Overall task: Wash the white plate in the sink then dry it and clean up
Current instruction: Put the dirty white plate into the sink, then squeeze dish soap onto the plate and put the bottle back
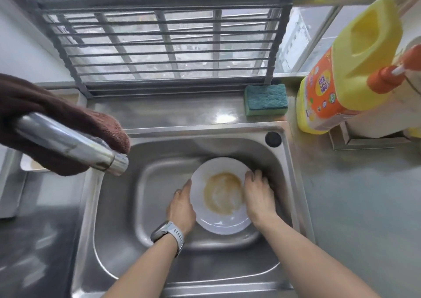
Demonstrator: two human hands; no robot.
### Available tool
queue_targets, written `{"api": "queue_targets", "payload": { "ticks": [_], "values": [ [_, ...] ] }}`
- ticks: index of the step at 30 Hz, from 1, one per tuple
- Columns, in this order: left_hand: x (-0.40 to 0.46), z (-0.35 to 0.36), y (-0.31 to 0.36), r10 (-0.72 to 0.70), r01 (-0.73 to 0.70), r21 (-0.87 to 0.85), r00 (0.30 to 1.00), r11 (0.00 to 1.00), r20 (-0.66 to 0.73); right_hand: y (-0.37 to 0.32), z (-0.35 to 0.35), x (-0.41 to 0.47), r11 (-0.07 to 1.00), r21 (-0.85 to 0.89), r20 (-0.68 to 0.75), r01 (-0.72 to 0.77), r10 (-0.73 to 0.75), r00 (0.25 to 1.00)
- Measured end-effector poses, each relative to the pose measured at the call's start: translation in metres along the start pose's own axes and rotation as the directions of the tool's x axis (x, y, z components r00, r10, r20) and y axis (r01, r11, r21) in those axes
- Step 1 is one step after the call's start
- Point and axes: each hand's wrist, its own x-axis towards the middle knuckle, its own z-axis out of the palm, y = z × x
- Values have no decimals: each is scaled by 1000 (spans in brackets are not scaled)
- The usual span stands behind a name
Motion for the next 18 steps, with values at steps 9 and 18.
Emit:
{"api": "queue_targets", "payload": {
  "ticks": [9, 18],
  "values": [
    [-50, -42, 56, 55, -55, -72, 998, 996, -8, 16, -70, -54, 901, 429, -127, 66, -12, 992],
    [-103, -126, 275, 312, -371, -433, 928, 822, -203, 87, -261, -68, 116, 993, -60, 9, 442, 895]
  ]
}}
